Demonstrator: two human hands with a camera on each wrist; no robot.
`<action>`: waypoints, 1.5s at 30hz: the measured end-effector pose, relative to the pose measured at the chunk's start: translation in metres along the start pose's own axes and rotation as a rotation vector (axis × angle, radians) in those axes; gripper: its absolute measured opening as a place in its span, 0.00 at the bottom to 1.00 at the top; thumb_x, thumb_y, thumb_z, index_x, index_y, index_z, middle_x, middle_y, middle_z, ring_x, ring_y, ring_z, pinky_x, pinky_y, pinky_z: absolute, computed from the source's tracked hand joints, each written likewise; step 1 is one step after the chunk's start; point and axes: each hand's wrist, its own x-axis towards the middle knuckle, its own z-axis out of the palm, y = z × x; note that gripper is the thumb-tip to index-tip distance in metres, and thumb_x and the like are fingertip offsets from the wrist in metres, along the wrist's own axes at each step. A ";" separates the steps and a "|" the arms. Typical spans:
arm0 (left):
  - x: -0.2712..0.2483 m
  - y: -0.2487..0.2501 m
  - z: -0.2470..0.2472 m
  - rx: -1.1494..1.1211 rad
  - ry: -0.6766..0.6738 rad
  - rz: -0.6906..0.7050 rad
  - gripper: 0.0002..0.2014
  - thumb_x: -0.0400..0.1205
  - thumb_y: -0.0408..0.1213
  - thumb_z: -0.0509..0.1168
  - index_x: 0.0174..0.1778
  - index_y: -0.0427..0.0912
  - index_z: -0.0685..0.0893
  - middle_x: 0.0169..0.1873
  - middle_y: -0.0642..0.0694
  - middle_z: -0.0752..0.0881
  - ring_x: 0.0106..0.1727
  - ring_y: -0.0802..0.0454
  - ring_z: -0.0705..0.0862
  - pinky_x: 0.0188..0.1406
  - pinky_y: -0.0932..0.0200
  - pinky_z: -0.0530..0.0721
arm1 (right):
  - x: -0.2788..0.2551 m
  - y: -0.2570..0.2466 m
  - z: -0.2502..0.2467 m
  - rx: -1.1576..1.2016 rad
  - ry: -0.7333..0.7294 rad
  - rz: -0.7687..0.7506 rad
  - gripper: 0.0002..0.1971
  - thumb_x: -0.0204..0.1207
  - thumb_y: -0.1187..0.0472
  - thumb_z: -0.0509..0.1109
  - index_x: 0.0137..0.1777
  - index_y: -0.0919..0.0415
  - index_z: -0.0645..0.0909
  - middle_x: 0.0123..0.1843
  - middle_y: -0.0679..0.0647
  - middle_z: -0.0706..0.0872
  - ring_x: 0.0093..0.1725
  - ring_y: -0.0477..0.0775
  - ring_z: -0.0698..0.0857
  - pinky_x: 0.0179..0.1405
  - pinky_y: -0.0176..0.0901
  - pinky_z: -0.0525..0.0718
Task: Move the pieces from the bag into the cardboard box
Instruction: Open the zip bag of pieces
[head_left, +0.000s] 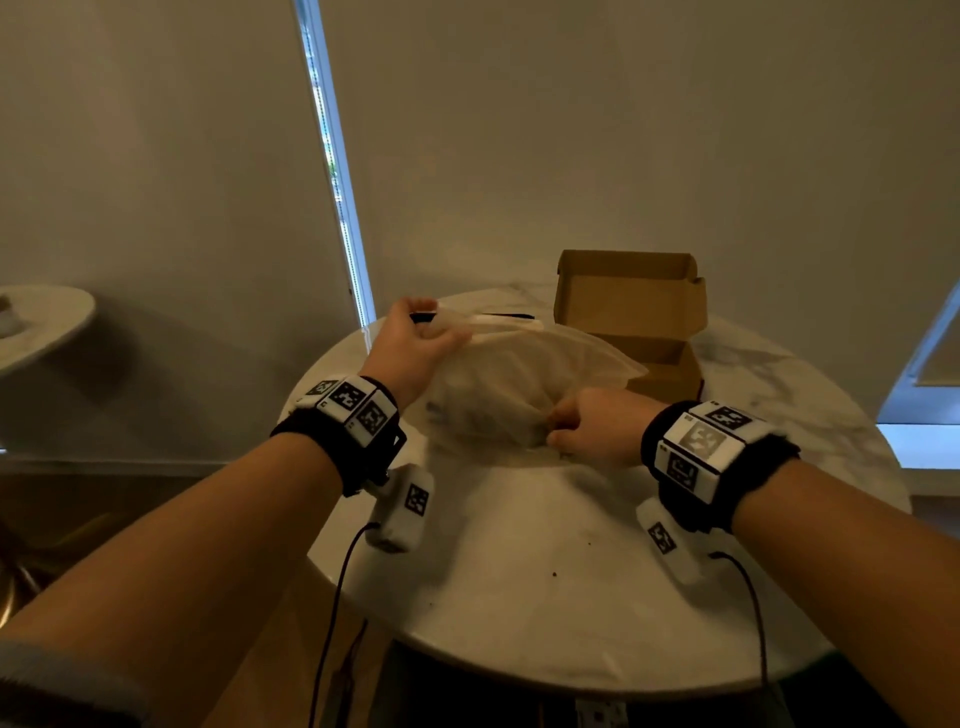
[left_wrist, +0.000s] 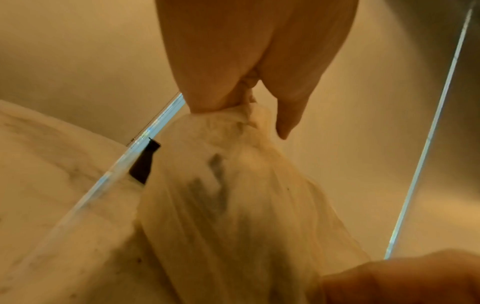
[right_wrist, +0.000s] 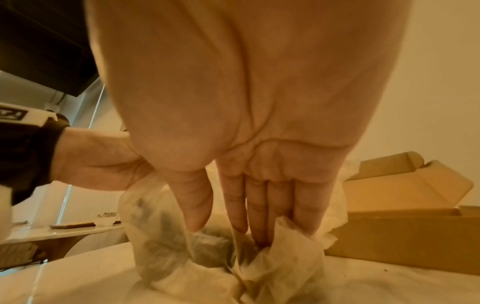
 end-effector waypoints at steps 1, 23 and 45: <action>0.000 0.000 0.000 -0.015 0.002 0.003 0.27 0.78 0.49 0.78 0.70 0.50 0.77 0.62 0.45 0.87 0.61 0.47 0.88 0.64 0.46 0.87 | -0.001 0.000 0.000 0.002 0.003 0.006 0.17 0.87 0.45 0.64 0.69 0.50 0.85 0.61 0.51 0.89 0.58 0.53 0.86 0.63 0.49 0.84; -0.028 0.021 0.012 0.089 -0.083 0.271 0.07 0.86 0.43 0.70 0.55 0.45 0.90 0.45 0.54 0.92 0.45 0.67 0.88 0.46 0.70 0.80 | 0.007 -0.042 -0.053 0.280 0.558 -0.284 0.06 0.85 0.51 0.69 0.54 0.53 0.84 0.48 0.49 0.86 0.48 0.50 0.83 0.36 0.34 0.73; -0.020 0.033 -0.011 0.265 0.138 0.281 0.06 0.88 0.43 0.65 0.45 0.51 0.81 0.41 0.49 0.87 0.43 0.52 0.84 0.42 0.58 0.82 | -0.016 0.019 -0.050 -0.087 0.534 -0.178 0.09 0.80 0.46 0.69 0.40 0.43 0.74 0.43 0.42 0.80 0.41 0.46 0.78 0.39 0.42 0.77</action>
